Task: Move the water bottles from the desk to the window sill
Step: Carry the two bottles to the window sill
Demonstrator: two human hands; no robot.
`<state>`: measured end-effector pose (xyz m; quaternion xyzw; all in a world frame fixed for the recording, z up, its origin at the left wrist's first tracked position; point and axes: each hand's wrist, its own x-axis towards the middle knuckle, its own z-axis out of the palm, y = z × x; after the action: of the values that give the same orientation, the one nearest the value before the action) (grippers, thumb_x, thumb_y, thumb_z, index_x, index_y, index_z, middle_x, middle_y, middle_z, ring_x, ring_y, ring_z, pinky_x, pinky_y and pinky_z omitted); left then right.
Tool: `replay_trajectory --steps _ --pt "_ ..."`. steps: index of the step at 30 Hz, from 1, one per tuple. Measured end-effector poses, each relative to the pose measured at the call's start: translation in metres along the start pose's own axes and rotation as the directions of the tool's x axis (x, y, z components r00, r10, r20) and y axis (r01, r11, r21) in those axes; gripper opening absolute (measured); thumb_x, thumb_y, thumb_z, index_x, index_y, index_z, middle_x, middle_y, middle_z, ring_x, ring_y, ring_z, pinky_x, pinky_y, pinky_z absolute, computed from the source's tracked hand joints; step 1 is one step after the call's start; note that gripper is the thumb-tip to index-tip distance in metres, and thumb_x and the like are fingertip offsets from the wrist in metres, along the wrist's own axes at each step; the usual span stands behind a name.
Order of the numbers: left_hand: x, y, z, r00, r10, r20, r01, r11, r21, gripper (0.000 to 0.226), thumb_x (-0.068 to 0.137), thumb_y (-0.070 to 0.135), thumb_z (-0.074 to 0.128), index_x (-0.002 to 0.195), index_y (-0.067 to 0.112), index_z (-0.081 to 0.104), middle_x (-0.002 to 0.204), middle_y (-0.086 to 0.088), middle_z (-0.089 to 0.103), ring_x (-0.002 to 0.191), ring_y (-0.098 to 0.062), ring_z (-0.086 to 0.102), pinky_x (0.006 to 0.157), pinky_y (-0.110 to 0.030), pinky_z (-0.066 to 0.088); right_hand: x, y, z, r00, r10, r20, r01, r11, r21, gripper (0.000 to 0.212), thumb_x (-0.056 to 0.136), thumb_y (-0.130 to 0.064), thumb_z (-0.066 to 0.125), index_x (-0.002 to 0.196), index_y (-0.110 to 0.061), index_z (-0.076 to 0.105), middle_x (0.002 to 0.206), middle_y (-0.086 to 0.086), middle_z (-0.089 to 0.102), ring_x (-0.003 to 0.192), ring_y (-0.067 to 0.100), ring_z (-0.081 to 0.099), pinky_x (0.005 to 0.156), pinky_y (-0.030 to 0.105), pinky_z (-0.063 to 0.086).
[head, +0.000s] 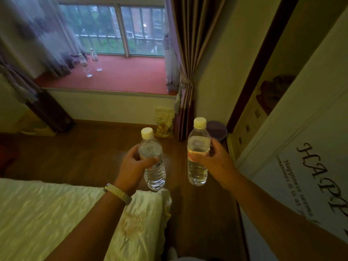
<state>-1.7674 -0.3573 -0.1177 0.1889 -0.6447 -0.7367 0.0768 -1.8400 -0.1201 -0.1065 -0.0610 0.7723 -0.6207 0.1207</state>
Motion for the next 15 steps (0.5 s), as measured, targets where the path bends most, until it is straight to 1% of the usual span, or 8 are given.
replay_trajectory --steps 2,3,4,6,8,11,13,15 --pt "0.019 0.004 -0.003 1.000 0.009 -0.006 -0.009 1.000 0.014 0.052 0.073 -0.010 0.074 0.120 0.009 0.061 0.107 -0.009 0.072 0.092 -0.018 0.072 0.070 -0.025 0.057 0.018 -0.010 0.005 1.000 -0.013 0.019 0.013 1.000 -0.011 0.048 0.074 -0.026 0.084 0.110 -0.040 0.057 0.112 -0.011 0.066 0.105 0.008 0.063 0.082 0.025 0.053" --pt "0.029 0.006 -0.005 1.000 0.014 -0.009 -0.014 1.000 0.017 0.051 0.073 -0.011 0.074 0.117 0.011 0.061 0.106 -0.008 0.072 0.090 -0.015 0.073 0.069 -0.024 0.057 0.028 -0.013 0.007 1.000 -0.018 0.025 0.018 1.000 -0.010 0.046 0.075 -0.024 0.084 0.107 -0.043 0.055 0.111 -0.012 0.066 0.104 0.007 0.063 0.079 0.022 0.052" --pt "0.039 0.008 -0.006 1.000 0.017 -0.014 -0.017 1.000 0.018 0.048 0.074 -0.011 0.073 0.114 0.014 0.062 0.104 -0.006 0.072 0.086 -0.012 0.073 0.067 -0.022 0.057 0.038 -0.015 0.008 0.999 -0.019 0.026 0.020 1.000 -0.007 0.045 0.076 -0.024 0.083 0.105 -0.044 0.054 0.110 -0.012 0.065 0.103 0.007 0.062 0.079 0.022 0.051" --pt "0.057 0.009 -0.009 0.999 0.010 -0.035 -0.010 1.000 0.015 0.046 0.075 -0.010 0.073 0.110 0.019 0.062 0.102 -0.004 0.071 0.085 -0.010 0.073 0.067 -0.022 0.057 0.060 -0.017 0.011 1.000 -0.019 0.024 0.019 1.000 -0.005 0.046 0.075 -0.025 0.084 0.104 -0.044 0.054 0.112 -0.009 0.066 0.104 0.009 0.062 0.084 0.028 0.053" --pt "0.074 0.007 -0.011 0.998 -0.004 -0.056 0.005 1.000 0.018 0.046 0.075 -0.006 0.074 0.113 0.017 0.063 0.105 -0.005 0.072 0.092 -0.016 0.072 0.073 -0.028 0.056 0.083 -0.015 0.013 0.999 -0.014 0.035 0.014 1.000 -0.005 0.048 0.074 -0.027 0.085 0.110 -0.041 0.056 0.114 -0.007 0.066 0.106 0.012 0.063 0.087 0.033 0.054" --pt "0.103 0.004 -0.009 0.995 -0.018 -0.095 0.019 1.000 0.009 0.049 0.074 -0.004 0.075 0.116 0.017 0.063 0.109 -0.008 0.072 0.098 -0.023 0.071 0.079 -0.035 0.056 0.123 -0.009 0.013 0.998 0.000 0.071 -0.001 1.000 0.009 0.053 0.072 -0.027 0.086 0.117 -0.033 0.058 0.114 -0.007 0.067 0.106 0.012 0.063 0.086 0.032 0.054" --pt "0.125 0.007 -0.003 0.993 -0.021 -0.117 0.022 1.000 0.005 0.047 0.075 -0.004 0.074 0.113 0.021 0.062 0.109 -0.006 0.071 0.099 -0.022 0.070 0.080 -0.036 0.055 0.152 -0.007 0.011 0.995 -0.003 0.099 0.003 1.000 0.001 0.058 0.072 -0.028 0.086 0.121 -0.031 0.056 0.116 -0.005 0.065 0.107 0.013 0.062 0.087 0.034 0.054" --pt "0.146 0.010 0.009 0.990 -0.020 -0.140 0.022 1.000 0.012 0.046 0.076 -0.002 0.073 0.112 0.024 0.061 0.112 -0.005 0.070 0.102 -0.023 0.067 0.085 -0.040 0.054 0.182 -0.008 0.007 0.990 -0.015 0.142 0.015 1.000 0.005 0.062 0.073 -0.027 0.086 0.126 -0.029 0.054 0.116 -0.006 0.064 0.106 0.013 0.062 0.084 0.031 0.054"
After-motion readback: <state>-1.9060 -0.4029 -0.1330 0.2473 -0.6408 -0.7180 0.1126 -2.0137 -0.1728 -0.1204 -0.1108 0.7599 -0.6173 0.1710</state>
